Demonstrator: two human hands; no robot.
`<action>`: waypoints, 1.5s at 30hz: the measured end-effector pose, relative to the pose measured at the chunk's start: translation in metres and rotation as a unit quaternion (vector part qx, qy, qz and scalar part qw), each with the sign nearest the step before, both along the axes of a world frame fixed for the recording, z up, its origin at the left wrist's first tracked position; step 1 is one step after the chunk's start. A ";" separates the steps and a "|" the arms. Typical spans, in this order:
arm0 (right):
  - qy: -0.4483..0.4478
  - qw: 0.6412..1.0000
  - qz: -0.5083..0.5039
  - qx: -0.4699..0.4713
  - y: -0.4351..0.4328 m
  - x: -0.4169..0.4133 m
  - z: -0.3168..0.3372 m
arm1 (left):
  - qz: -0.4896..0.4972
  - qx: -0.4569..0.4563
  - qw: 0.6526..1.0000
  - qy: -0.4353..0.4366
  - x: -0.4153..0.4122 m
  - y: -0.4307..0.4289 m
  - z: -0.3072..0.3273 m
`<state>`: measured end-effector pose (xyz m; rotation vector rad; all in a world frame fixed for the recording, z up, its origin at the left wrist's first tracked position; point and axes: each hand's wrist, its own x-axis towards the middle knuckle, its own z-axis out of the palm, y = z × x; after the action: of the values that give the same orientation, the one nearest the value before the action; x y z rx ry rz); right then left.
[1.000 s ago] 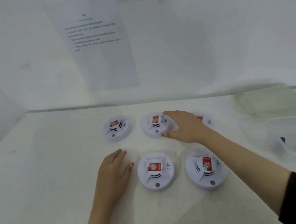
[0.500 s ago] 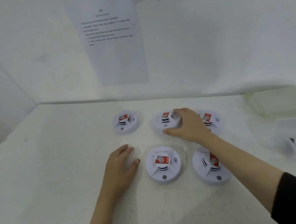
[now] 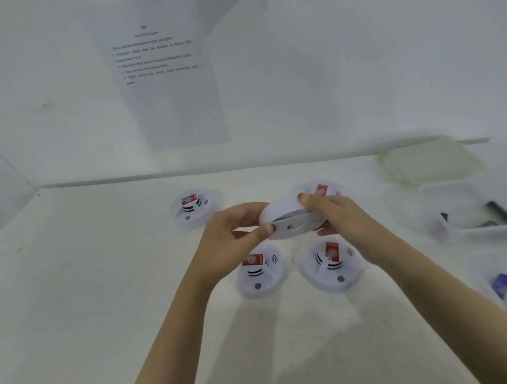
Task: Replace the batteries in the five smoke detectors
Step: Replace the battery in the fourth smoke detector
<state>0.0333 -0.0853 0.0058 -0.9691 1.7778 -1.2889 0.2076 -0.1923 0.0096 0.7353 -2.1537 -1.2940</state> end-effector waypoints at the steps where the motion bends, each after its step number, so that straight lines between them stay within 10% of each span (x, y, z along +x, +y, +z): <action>1: -0.008 1.000 -0.001 0.005 0.010 0.000 0.001 | -0.007 0.000 1.000 0.001 -0.002 0.005 0.000; 12: -0.011 0.998 -0.037 -0.040 0.081 0.002 -0.013 | 0.008 0.152 0.988 0.041 -0.015 0.047 -0.007; 27: -0.127 0.991 -0.048 0.006 0.098 0.029 -0.007 | -0.045 -0.006 0.997 0.062 -0.021 0.077 -0.033; 32: 0.101 0.991 -0.082 0.012 0.095 0.031 -0.014 | -0.027 -0.021 0.993 0.108 -0.017 0.077 -0.038; 37: 0.405 0.911 0.016 -0.069 0.092 0.021 0.001 | 0.014 -0.048 0.995 0.092 -0.015 0.080 -0.046; 45: 0.443 0.891 0.096 -0.032 0.080 0.014 0.020 | 0.045 -0.120 0.987 0.101 -0.013 0.086 -0.047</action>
<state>0.0471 -0.0057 0.0259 -1.9296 2.1979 -0.8093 0.1943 -0.1065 -0.0377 0.5696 -2.0408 -0.9958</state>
